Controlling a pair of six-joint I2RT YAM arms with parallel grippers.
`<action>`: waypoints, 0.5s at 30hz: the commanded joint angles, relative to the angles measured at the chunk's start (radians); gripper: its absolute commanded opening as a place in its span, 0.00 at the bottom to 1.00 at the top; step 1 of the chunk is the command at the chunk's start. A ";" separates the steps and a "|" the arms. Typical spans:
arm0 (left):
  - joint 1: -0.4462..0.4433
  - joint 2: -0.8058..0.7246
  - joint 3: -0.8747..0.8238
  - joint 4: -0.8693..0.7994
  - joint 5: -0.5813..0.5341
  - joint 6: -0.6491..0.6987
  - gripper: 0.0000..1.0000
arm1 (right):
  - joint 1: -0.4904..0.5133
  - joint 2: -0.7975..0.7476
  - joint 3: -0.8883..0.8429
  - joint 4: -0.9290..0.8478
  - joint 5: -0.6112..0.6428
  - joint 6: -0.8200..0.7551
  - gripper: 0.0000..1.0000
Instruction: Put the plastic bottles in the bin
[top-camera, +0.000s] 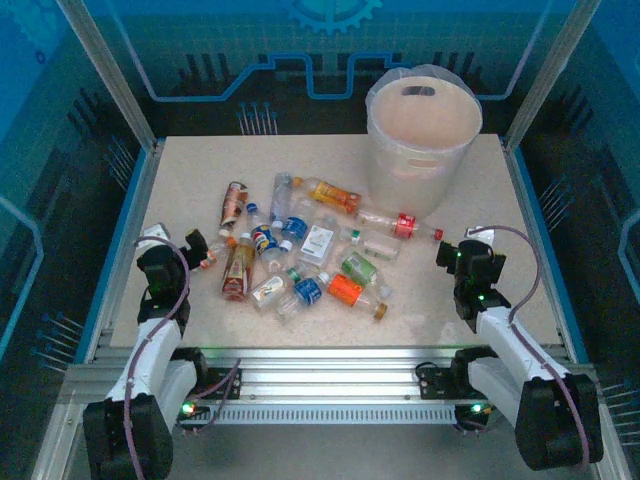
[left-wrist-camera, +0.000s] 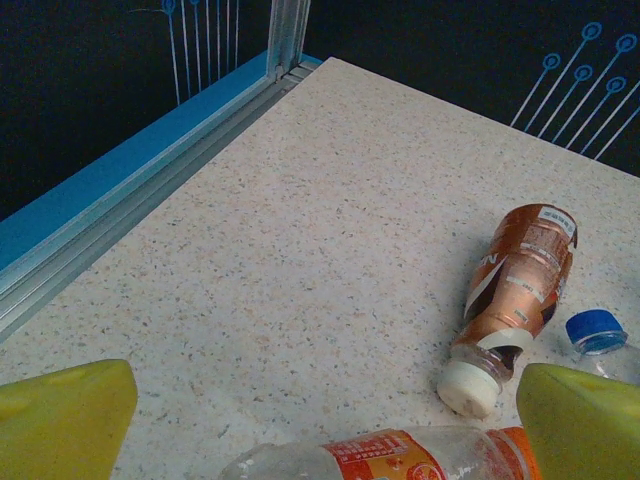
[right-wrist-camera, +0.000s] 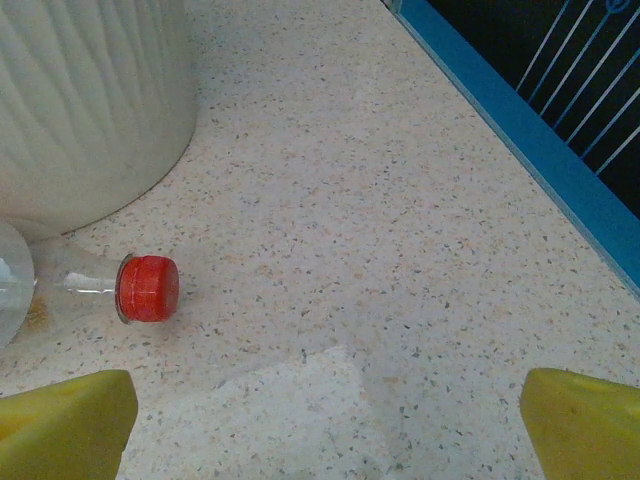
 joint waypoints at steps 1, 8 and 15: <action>0.005 -0.016 -0.010 0.026 -0.019 0.019 0.99 | -0.013 -0.015 0.008 0.010 0.019 0.011 1.00; 0.005 -0.040 -0.013 0.037 0.016 0.020 0.99 | -0.013 -0.018 0.009 0.005 0.023 0.013 1.00; 0.005 -0.062 0.010 0.012 0.036 -0.005 0.99 | -0.013 -0.037 0.009 -0.015 0.025 0.022 1.00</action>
